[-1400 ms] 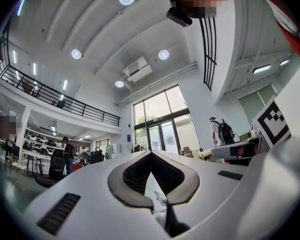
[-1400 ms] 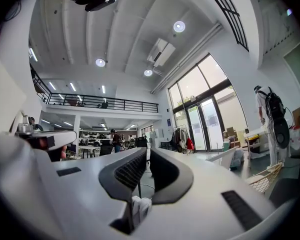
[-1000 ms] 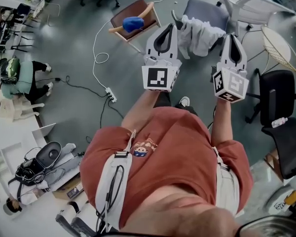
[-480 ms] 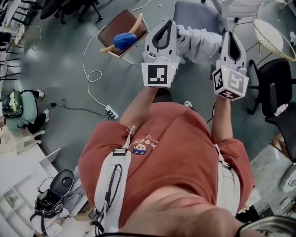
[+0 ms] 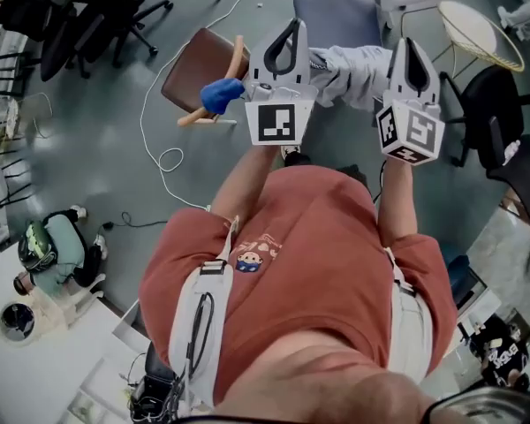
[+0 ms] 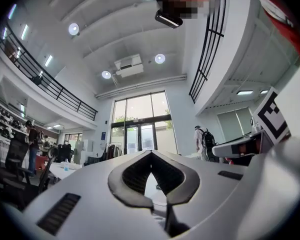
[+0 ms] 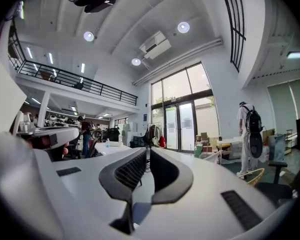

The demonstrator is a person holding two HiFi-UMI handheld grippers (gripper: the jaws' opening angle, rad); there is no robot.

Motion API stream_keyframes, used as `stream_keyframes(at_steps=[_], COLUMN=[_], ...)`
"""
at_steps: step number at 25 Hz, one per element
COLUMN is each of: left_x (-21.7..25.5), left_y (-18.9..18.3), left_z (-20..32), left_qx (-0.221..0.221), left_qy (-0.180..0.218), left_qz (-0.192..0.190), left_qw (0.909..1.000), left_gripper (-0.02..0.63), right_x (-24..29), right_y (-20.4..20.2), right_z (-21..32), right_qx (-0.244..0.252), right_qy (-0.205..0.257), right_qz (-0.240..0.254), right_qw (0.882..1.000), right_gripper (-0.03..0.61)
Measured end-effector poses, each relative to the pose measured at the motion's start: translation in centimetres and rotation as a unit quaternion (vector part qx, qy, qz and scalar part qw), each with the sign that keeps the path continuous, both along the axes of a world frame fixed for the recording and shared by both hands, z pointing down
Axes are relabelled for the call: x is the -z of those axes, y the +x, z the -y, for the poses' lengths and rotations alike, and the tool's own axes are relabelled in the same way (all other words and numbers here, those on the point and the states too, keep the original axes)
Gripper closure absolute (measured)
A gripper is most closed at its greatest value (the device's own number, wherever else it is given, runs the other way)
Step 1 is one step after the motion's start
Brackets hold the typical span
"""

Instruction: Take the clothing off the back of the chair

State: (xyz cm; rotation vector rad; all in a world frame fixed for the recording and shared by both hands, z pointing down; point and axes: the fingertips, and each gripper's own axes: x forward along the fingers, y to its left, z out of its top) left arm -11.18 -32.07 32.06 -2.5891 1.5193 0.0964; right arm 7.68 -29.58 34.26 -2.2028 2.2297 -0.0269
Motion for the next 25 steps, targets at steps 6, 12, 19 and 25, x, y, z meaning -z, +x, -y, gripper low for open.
stream_keyframes(at_steps=[6, 12, 19, 25], left_x=[-1.3, -2.7, -3.4, -5.1], left_y=[3.0, 5.7, 6.8, 7.1], left_z=[2.8, 4.2, 5.5, 5.6], left_qx=[-0.04, -0.041, -0.036, -0.038], left_qy=[-0.009, -0.014, -0.02, -0.021], left_qz=[0.01, 0.024, 0.03, 0.034], left_qw=[0.9991, 0.9988, 0.9987, 0.9985], left_gripper=[0.6, 0.601, 0.6, 0.6], right_x=[-1.3, -3.8, -6.1, -10.7], right_y=[4.2, 6.6, 6.9, 5.7], right_z=[0.3, 1.8, 3.2, 3.3], right_qx=[-0.059, -0.062, -0.051, -0.042], right_qy=[-0.023, -0.042, -0.067, -0.108], right_qz=[-0.001, 0.013, 0.015, 0.008], right_qw=[0.998, 0.997, 0.996, 0.993], right_gripper=[0.545, 0.545, 0.545, 0.545])
